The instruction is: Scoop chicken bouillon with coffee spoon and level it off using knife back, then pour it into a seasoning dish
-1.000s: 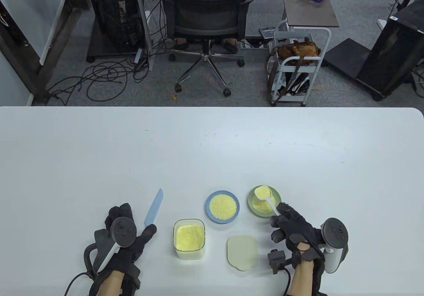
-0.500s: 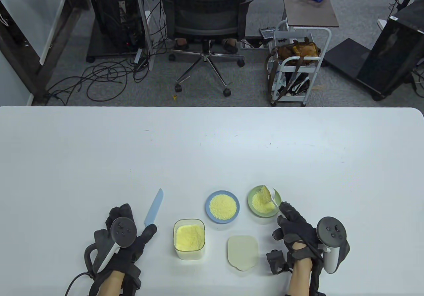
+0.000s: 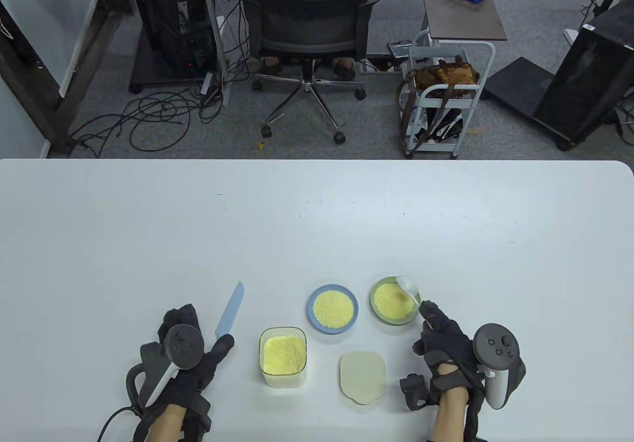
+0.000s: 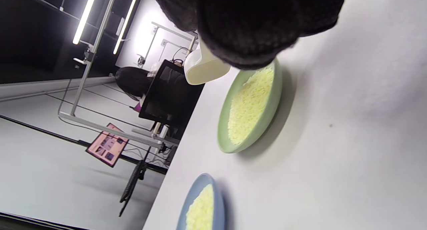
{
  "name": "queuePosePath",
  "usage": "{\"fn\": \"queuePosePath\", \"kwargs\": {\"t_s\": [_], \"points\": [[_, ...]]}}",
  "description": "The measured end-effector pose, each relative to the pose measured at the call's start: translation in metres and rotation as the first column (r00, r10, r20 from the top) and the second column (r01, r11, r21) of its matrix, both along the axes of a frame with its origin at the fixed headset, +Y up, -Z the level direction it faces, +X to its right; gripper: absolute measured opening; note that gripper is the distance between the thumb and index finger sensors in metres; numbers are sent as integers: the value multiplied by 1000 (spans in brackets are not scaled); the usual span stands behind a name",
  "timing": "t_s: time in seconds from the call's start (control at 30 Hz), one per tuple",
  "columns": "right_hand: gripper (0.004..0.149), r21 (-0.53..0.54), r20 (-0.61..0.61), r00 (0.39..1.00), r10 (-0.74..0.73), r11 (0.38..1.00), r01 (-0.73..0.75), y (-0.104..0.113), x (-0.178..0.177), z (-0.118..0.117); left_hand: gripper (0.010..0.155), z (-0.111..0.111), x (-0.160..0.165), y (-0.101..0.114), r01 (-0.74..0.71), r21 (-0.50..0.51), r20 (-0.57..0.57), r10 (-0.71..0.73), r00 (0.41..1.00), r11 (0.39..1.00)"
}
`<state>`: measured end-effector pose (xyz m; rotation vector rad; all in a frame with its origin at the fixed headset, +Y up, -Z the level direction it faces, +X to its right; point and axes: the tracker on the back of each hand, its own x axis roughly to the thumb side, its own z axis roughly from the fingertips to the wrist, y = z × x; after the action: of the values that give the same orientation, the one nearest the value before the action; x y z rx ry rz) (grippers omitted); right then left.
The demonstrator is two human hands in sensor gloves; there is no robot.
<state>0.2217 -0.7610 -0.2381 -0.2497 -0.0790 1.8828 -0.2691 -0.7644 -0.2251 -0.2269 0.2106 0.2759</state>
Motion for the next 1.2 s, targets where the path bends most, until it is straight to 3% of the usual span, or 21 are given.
{"fn": "queuePosePath", "kwargs": {"t_s": [0.17,0.43,0.57,0.63,0.73,0.83,0.93,1.07,1.2], "points": [[49,59,-104,985,-141,987,148,3,-11,-3,103,0,0,0,0,-1,0,0,1000,1000],[46,-33,-325,923,-206,978,206,-3,-30,-10,102,0,0,1,-21,20,-3,21,1000,1000],[45,-83,-414,887,-205,979,187,-4,-37,-11,101,3,5,8,-171,111,41,167,985,979],[44,-104,-450,870,-200,980,171,-5,-40,-12,100,6,15,13,-309,178,154,284,947,934],[44,-129,-491,847,-203,979,159,-6,-43,-12,101,10,34,18,-391,202,299,324,898,898],[44,-153,-519,829,-208,977,150,-8,-46,-13,101,15,56,19,-391,183,427,286,858,902],[44,-154,-533,820,-207,977,147,-7,-48,-13,104,19,73,17,-316,139,477,216,852,939],[45,-85,-516,838,-178,984,157,2,-50,-12,104,17,77,10,-265,108,495,179,850,958],[50,56,-502,857,-120,984,170,16,-56,-11,102,15,77,5,-284,66,496,215,841,957]]}}
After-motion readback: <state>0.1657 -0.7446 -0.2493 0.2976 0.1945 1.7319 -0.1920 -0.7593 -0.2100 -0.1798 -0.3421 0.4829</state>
